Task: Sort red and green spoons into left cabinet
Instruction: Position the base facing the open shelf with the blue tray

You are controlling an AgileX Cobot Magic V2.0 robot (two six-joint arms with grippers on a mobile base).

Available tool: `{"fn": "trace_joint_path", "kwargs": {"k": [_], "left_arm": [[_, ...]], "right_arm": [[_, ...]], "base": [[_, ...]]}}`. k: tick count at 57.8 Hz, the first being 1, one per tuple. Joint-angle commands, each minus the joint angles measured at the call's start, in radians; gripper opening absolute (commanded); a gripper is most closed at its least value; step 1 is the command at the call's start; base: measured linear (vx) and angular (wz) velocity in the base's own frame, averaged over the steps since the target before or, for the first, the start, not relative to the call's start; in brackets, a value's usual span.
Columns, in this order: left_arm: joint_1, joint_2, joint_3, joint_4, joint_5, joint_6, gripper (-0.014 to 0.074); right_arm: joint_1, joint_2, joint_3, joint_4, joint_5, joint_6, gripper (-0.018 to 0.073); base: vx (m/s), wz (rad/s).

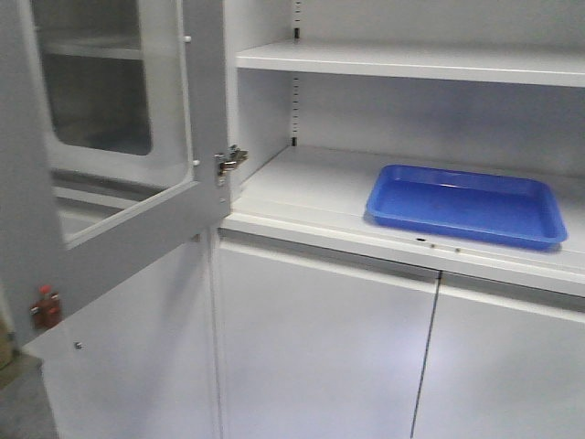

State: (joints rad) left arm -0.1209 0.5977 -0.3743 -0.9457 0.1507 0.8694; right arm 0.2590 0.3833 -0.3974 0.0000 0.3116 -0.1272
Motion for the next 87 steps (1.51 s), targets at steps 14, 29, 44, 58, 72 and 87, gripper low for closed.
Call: {"fn": "trace_joint_path", "kwargs": {"k": [14, 29, 44, 58, 72, 87], "left_arm": [[-0.008, 0.001, -0.030, -0.019, -0.053, -0.001, 0.0000], [-0.008, 0.001, -0.030, -0.019, -0.053, -0.001, 0.0000], [-0.008, 0.001, -0.030, -0.019, -0.053, -0.001, 0.0000], [-0.008, 0.001, -0.030, -0.019, -0.052, -0.001, 0.0000], [-0.008, 0.001, -0.030, -0.019, -0.052, -0.001, 0.0000], [-0.008, 0.001, -0.030, -0.019, -0.052, -0.001, 0.0000]], "right_arm": [[-0.003, 0.006, -0.033, 0.000, -0.083, -0.002, 0.0003], [-0.003, 0.006, -0.033, 0.000, -0.078, -0.002, 0.0003], [-0.003, 0.006, -0.033, 0.000, -0.077, -0.002, 0.0003], [-0.003, 0.006, -0.033, 0.000, -0.077, -0.002, 0.0003], [-0.003, 0.006, -0.033, 0.000, -0.077, -0.002, 0.0003], [-0.003, 0.006, -0.033, 0.000, -0.077, -0.002, 0.0003]], "base": [[0.36, -0.57], [0.35, -0.30], [0.37, -0.15], [0.34, -0.16], [0.26, -0.16], [0.16, -0.06]]}}
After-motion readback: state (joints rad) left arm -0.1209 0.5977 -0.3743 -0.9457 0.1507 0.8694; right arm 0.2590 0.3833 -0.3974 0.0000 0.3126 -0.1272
